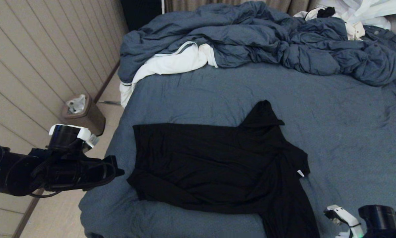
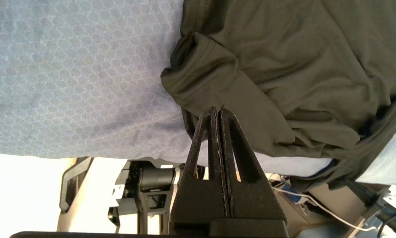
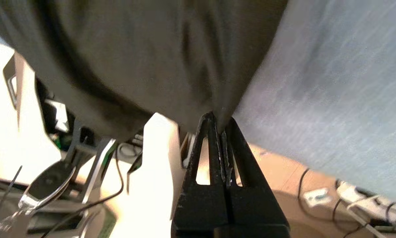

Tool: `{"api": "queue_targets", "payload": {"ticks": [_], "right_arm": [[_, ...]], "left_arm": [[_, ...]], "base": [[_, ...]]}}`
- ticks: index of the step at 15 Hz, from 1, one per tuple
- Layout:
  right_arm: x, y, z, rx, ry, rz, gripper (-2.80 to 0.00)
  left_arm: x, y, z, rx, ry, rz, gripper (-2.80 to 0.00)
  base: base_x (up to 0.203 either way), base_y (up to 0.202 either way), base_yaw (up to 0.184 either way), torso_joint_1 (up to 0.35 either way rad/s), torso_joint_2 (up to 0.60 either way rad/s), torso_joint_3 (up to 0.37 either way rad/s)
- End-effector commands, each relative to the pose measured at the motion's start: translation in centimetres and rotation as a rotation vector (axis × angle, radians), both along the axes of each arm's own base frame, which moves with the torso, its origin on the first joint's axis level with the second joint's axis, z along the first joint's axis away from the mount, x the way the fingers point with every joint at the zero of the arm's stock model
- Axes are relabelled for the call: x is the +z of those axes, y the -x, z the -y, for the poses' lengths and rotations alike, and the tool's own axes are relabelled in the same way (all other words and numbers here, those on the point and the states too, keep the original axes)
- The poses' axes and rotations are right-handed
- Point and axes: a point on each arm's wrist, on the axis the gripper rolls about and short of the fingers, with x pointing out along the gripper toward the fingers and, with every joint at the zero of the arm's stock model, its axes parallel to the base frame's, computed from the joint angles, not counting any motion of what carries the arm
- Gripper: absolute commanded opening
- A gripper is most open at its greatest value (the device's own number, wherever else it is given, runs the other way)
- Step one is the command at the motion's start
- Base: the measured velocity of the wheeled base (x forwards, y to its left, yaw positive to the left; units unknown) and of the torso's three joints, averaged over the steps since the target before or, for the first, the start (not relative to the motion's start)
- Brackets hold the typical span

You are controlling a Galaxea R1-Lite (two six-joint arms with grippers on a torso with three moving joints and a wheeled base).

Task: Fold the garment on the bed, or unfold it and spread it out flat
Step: Fold the black T-shirt

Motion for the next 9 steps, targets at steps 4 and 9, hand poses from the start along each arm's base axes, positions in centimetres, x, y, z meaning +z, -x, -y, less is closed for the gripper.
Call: {"api": "queue_targets", "payload": {"ticks": [4, 9], "right_arm": [[0.2, -0.7, 0.5, 0.038, -0.046, 0.122, -2.80], [2.0, -1.6, -0.1, 0.136, -0.114, 0.282, -2.80]], "left_arm": [[-0.2, -0.1, 0.0, 0.001, 0.001, -0.007, -2.80], [-0.3, -0.1, 0.0, 0.000, 0.002, -0.011, -2.80]], "base": [[0.000, 0.000, 0.000, 0.000, 0.00, 0.000], [0.000, 0.000, 0.000, 0.000, 0.00, 0.000]]}}
